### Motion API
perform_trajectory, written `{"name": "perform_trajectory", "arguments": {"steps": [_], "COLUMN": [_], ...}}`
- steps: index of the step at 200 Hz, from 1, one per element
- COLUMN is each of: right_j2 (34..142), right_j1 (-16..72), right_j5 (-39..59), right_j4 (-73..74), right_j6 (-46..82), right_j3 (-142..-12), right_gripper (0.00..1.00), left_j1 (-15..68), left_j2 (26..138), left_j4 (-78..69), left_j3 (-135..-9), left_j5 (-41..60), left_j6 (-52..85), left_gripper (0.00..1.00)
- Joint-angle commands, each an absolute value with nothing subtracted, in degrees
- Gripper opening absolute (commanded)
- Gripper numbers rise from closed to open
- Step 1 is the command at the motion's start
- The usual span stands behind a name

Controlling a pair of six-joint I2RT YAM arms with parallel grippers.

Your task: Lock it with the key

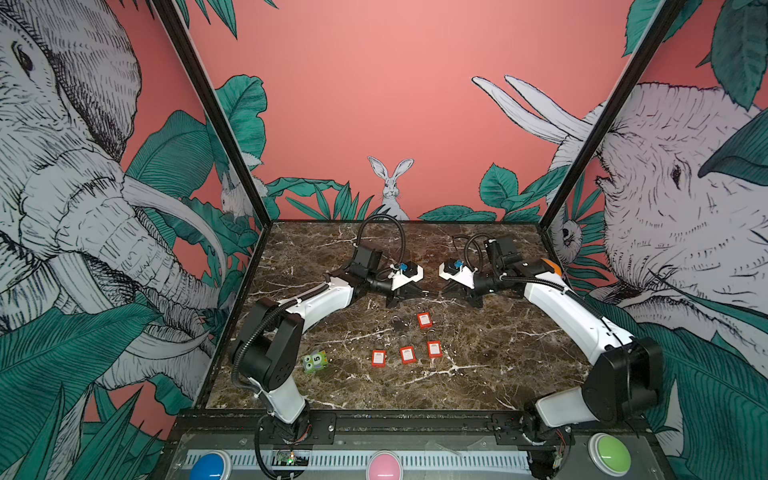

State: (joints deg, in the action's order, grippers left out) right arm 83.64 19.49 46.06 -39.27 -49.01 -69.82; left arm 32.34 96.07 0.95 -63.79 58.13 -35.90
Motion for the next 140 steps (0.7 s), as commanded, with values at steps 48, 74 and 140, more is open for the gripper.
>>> {"name": "perform_trajectory", "arguments": {"steps": [48,74,140], "right_j2": [86.0,86.0,86.3], "right_j1": [19.8,19.8,19.4], "right_j5": [48.4,48.2,43.7], "right_j4": [-40.6,-41.4,-47.2], "right_j6": [-49.7,-50.5,-54.8], "right_j3": [-70.9,-71.2,-72.9], "right_gripper": [0.11,0.04,0.00], "left_j1": [32.8,32.8,32.3], "left_j2": [94.2,94.1,93.6], "left_j4": [1.7,3.8,12.2], "left_j3": [-66.4,-66.8,-68.5], "left_j5": [60.4,60.3,58.8], "left_j6": [-37.5,-39.2,-45.2], "left_gripper": [0.00,0.00,0.00]}}
